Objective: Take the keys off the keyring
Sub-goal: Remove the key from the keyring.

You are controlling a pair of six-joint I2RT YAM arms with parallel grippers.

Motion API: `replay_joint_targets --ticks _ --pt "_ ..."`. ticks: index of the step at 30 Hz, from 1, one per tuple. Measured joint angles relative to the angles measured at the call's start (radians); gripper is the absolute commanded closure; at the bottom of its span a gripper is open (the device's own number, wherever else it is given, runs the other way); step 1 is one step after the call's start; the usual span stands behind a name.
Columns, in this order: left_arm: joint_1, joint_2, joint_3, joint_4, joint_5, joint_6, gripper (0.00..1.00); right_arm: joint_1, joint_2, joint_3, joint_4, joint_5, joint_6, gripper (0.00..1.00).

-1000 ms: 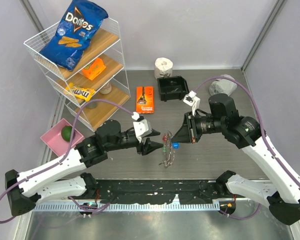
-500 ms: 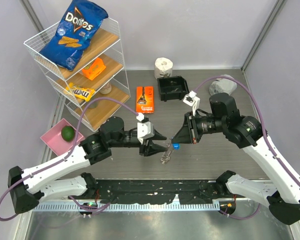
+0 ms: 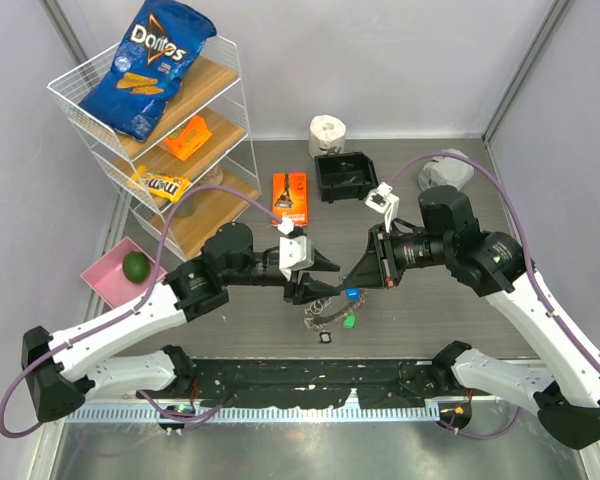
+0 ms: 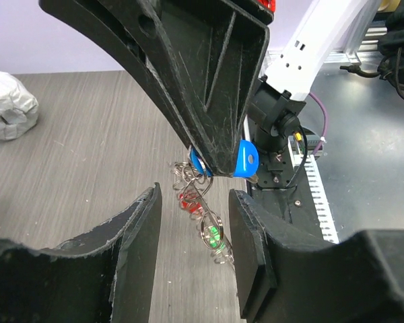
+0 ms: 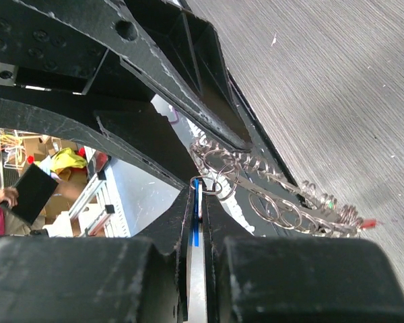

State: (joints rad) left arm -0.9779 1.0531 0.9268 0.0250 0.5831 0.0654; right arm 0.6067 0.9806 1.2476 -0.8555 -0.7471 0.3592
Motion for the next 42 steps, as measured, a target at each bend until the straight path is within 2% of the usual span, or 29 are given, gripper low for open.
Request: replay_joint_targets --ticks 11,14,19,24,27,35,42 --pt "0.018 0.079 0.085 -0.056 0.137 0.049 0.56 0.0 0.0 0.006 -0.003 -0.006 -0.01 0.95" --pt "0.018 0.098 0.088 -0.066 0.162 0.052 0.63 0.0 0.0 0.01 -0.007 -0.006 -0.01 0.95" --pt "0.02 0.116 0.097 -0.093 0.182 0.071 0.81 0.0 0.001 0.021 -0.026 -0.011 -0.011 0.95" --pt "0.023 0.117 0.103 -0.097 0.194 0.074 0.88 0.0 0.001 0.024 -0.037 -0.022 -0.013 0.95" --pt "0.023 0.118 0.103 -0.089 0.2 0.072 1.0 0.0 0.001 0.024 -0.045 -0.026 -0.013 0.95" --pt "0.024 0.116 0.087 -0.048 0.204 0.061 1.0 0.001 -0.001 0.028 -0.053 -0.005 -0.008 0.95" --pt "0.019 0.024 -0.025 0.072 0.107 0.051 1.0 0.005 -0.019 0.019 -0.055 0.046 0.034 0.95"
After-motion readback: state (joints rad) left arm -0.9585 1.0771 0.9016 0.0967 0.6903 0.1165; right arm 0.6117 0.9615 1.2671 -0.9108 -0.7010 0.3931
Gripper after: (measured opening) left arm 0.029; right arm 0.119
